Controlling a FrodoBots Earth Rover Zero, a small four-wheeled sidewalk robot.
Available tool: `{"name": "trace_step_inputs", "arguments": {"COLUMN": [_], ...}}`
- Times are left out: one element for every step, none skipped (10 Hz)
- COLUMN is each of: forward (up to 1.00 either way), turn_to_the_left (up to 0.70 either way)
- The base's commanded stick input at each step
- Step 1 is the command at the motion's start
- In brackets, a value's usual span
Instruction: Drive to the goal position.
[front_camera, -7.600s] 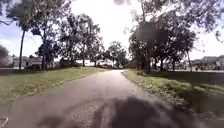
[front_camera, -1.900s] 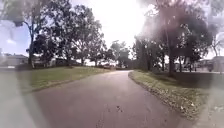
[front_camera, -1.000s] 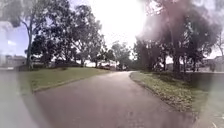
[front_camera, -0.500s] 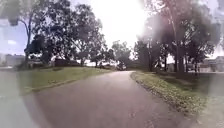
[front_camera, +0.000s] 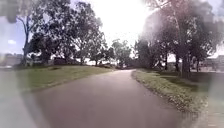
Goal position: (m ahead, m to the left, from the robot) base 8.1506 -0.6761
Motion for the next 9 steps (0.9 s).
{"name": "trace_step_inputs", "arguments": {"forward": [0.7, 0.7, 0.7, 0.7, 0.7, 0.7, 0.7, 0.7, 0.7], "turn_to_the_left": [0.0, 0.0, 0.0, 0.0, 0.0, 0.0, 0.0, 0.0, 0.0]}}
